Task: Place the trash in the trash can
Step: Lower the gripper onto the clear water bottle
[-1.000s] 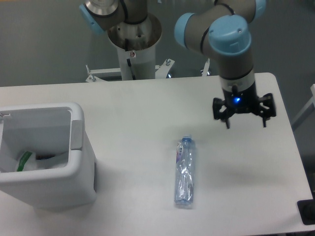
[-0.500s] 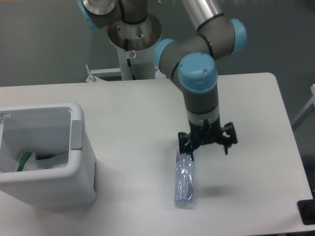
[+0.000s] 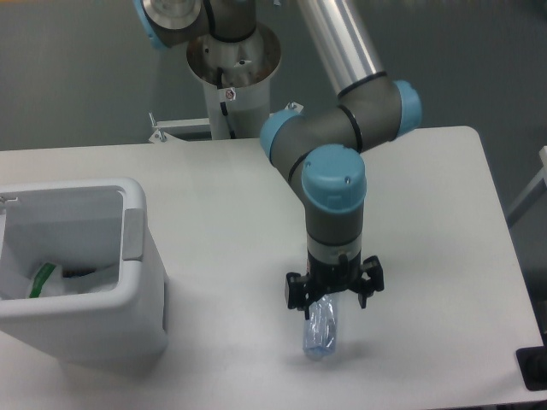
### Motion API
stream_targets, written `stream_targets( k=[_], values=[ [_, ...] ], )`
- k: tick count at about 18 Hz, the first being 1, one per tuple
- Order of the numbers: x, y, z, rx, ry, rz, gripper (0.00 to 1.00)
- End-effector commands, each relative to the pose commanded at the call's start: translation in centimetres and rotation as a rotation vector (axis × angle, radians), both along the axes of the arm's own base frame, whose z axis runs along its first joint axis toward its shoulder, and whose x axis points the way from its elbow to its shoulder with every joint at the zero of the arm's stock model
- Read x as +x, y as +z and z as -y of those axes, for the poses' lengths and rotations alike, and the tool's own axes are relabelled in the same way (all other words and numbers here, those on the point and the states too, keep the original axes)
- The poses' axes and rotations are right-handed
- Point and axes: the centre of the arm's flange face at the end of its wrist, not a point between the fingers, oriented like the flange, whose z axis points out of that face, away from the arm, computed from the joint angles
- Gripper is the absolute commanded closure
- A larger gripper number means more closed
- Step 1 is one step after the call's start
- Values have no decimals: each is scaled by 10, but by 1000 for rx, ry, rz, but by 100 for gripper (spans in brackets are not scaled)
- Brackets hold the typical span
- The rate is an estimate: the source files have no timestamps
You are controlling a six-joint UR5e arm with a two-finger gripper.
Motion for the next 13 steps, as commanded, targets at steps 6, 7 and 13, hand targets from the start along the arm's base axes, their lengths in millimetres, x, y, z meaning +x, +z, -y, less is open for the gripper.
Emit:
stream_targets(
  k=[6, 7, 13],
  values=[
    [-2, -31, -10, 11, -52, 58, 0],
    [-1, -34, -10, 8, -60, 59, 0],
    [-5, -56, -11, -12, -97, 75, 0]
  ],
)
